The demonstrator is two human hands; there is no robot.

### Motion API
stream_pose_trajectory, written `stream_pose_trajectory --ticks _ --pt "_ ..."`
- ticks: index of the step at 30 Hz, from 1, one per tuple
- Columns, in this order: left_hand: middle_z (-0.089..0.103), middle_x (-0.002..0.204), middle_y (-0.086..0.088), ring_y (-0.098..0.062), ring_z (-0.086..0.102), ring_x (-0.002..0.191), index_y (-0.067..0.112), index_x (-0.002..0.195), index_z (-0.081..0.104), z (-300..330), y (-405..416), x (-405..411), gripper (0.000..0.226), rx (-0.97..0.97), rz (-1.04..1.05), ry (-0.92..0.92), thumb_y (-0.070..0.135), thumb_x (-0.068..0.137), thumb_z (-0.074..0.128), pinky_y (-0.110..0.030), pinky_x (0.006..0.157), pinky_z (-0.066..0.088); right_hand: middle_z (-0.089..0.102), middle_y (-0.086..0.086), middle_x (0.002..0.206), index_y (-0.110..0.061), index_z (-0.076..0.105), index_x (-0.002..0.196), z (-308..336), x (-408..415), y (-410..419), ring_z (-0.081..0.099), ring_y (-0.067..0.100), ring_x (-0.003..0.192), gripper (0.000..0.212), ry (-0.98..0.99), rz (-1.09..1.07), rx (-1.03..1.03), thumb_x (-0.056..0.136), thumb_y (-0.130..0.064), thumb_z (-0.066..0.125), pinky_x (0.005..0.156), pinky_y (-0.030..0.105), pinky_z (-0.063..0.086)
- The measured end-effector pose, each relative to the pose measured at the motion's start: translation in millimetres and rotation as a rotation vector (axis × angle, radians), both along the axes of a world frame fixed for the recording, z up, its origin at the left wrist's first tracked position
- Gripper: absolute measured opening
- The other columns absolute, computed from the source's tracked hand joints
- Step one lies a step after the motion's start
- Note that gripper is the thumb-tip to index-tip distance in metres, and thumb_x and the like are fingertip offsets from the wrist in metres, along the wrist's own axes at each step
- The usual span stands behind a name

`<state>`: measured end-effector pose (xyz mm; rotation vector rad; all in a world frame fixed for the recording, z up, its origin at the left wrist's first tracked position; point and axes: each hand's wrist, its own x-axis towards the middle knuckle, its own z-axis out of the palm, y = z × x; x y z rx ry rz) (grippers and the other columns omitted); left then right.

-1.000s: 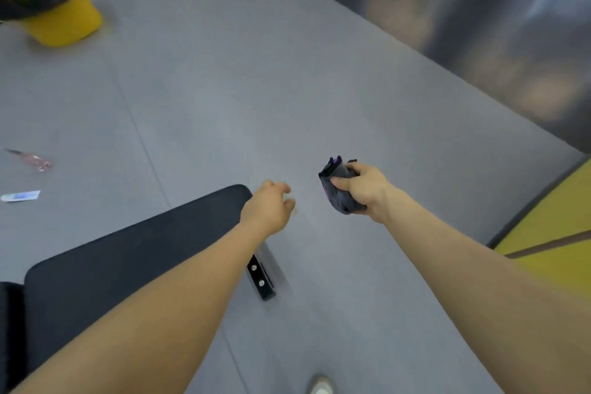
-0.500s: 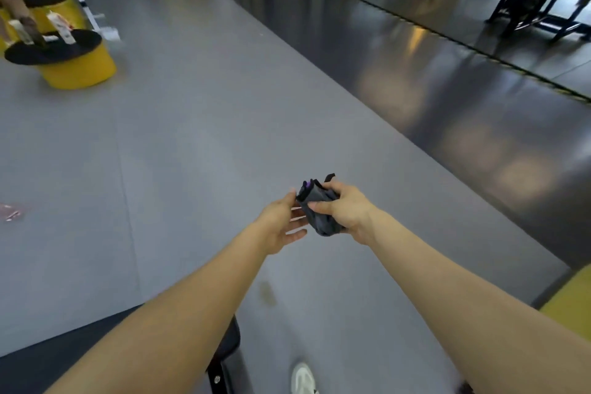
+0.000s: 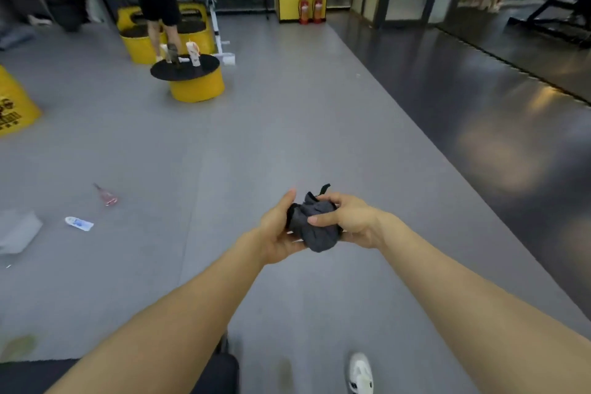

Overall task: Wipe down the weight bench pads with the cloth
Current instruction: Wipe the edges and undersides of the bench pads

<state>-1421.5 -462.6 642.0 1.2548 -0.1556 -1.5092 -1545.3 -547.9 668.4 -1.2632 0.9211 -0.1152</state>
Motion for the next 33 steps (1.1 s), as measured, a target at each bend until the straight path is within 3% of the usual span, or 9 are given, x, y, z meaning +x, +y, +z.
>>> stream_pose_trajectory --ticks 2,6,10,13,18,23,26,29,33 --pt "0.062 0.122 -0.013 -0.026 0.059 0.114 0.008 0.120 0.059 0.8 -19.1 26.0 0.051 -0.035 0.026 0.010 0.047 0.087 0.055 -0.039 0.094 0.049 0.062 0.005 0.114 -0.014 0.053 0.126 1.6 24.9 -31.5 0.061 0.021 0.100 0.045 -0.025 0.054 -0.009 0.085 0.000 0.065 0.074 0.030 0.054" --pt "0.059 0.128 -0.013 -0.022 0.056 0.118 0.008 0.128 0.054 4.8 -52.1 72.3 0.049 -0.102 0.090 -0.026 0.025 0.082 0.059 -0.034 0.099 0.045 0.059 0.008 0.102 -0.014 0.058 0.111 9.5 83.0 -94.1 0.059 0.022 0.090 0.027 0.016 0.180 -0.134 0.092 0.003 0.051 0.080 0.038 0.053" --pt "0.067 0.107 -0.011 -0.021 0.064 0.096 0.007 0.118 0.056 0.4 -69.3 108.2 0.030 -0.064 0.241 -0.100 -0.002 0.091 0.047 -0.028 0.081 0.053 0.056 0.006 0.093 -0.013 0.056 0.103 14.5 150.6 -140.8 0.055 0.027 0.094 0.022 0.068 0.299 -0.200 0.094 0.004 0.044 0.079 0.044 0.053" --pt "0.066 0.100 -0.011 -0.021 0.063 0.089 0.003 0.122 0.054 -9.4 -65.0 141.6 0.034 0.059 0.430 -0.147 -0.007 0.090 0.047 -0.027 0.074 0.054 0.057 0.011 0.100 -0.011 0.056 0.098 7.8 204.5 -154.4 0.056 0.029 0.094 0.019 0.123 0.386 -0.202 0.094 0.003 0.043 0.078 0.045 0.053" --pt "0.066 0.102 -0.014 -0.025 0.063 0.088 0.000 0.122 0.054 -21.0 -42.9 225.1 0.036 0.120 0.718 -0.152 -0.011 0.089 0.045 -0.030 0.072 0.054 0.059 0.010 0.091 -0.010 0.054 0.099 -8.4 302.8 -153.3 0.060 0.028 0.087 0.024 0.178 0.551 -0.192 0.093 0.008 0.038 0.080 0.041 0.053" --pt "0.065 0.098 -0.011 -0.024 0.062 0.085 0.004 0.119 0.054 -32.8 -34.5 330.6 0.036 0.145 0.874 -0.156 -0.012 0.089 0.043 -0.031 0.070 0.051 0.059 0.012 0.099 -0.014 0.052 0.079 -20.3 423.0 -137.0 0.060 0.027 0.091 0.028 0.222 0.678 -0.269 0.092 0.006 0.037 0.080 0.039 0.052" --pt "0.064 0.094 -0.010 -0.024 0.061 0.082 0.004 0.118 0.054 -26.2 -31.4 400.3 0.036 0.152 0.907 -0.172 -0.012 0.088 0.043 -0.031 0.070 0.051 0.055 0.007 0.097 -0.011 0.056 0.096 -19.0 495.5 -123.7 0.055 0.025 0.095 0.011 0.241 0.724 -0.217 0.097 -0.013 0.045 0.087 0.038 0.049" --pt "0.064 0.094 -0.011 -0.024 0.061 0.082 0.007 0.116 0.055 -12.3 -25.5 463.9 0.035 0.134 0.947 -0.188 -0.011 0.089 0.043 -0.031 0.072 0.051 0.055 0.002 0.103 -0.013 0.055 0.113 -17.8 565.5 -108.4 0.053 0.021 0.097 0.024 0.186 0.742 -0.067 0.095 -0.029 0.053 0.089 0.033 0.046" --pt "0.066 0.095 -0.011 -0.024 0.063 0.083 0.009 0.106 0.058 -0.7 -8.7 533.0 0.030 0.113 1.013 -0.176 -0.010 0.088 0.045 -0.030 0.067 0.050 0.059 0.007 0.108 -0.012 0.052 0.110 -27.0 653.6 -82.7 0.057 0.025 0.096 0.026 0.140 0.711 0.043 0.088 -0.014 0.064 0.079 0.035 0.051"
